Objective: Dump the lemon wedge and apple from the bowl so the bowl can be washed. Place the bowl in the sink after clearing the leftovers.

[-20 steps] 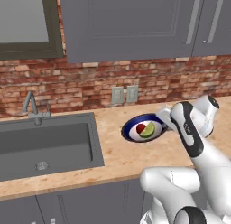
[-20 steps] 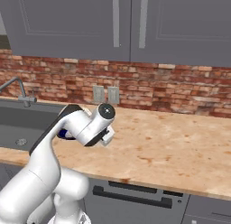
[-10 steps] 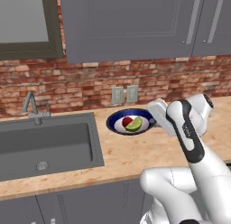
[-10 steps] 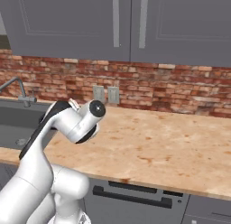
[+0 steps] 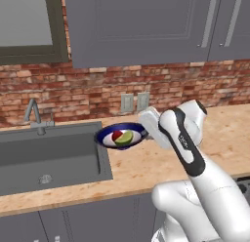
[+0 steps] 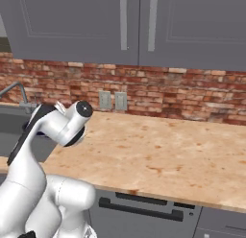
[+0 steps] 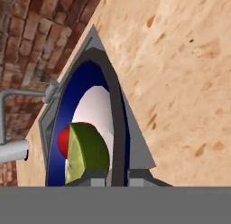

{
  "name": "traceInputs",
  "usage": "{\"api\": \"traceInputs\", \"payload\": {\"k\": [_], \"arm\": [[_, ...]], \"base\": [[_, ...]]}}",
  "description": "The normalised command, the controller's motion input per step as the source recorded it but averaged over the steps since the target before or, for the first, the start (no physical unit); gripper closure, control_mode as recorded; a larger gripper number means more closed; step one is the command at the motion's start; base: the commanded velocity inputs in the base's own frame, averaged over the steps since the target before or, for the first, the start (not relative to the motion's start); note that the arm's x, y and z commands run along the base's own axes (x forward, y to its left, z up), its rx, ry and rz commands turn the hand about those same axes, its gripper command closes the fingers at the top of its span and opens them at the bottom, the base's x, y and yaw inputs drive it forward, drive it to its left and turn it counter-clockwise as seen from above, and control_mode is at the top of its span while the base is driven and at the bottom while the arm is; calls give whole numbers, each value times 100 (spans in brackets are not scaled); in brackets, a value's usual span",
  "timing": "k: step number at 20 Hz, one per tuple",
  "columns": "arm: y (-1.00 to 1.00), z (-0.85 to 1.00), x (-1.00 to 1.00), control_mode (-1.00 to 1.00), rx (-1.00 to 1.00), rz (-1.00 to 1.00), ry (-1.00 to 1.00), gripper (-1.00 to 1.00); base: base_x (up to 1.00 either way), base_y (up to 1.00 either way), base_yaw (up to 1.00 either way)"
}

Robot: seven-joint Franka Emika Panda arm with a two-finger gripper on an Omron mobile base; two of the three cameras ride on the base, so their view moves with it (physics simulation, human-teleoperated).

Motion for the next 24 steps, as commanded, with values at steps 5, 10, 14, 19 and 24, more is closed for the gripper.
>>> {"api": "traceInputs", "payload": {"k": [5, 10, 14, 19, 24], "arm": [[80, 0, 9, -100, 0, 2, 6, 100], [21, -1, 0, -100, 0, 2, 0, 100], [38, -27, 4, -100, 0, 0, 0, 100], [53, -23, 21, -100, 0, 0, 0, 100], [44, -7, 29, -100, -3, 0, 0, 100]], "base": [[0, 0, 0], [0, 0, 0], [0, 0, 0], [0, 0, 0], [0, 0, 0]]}}
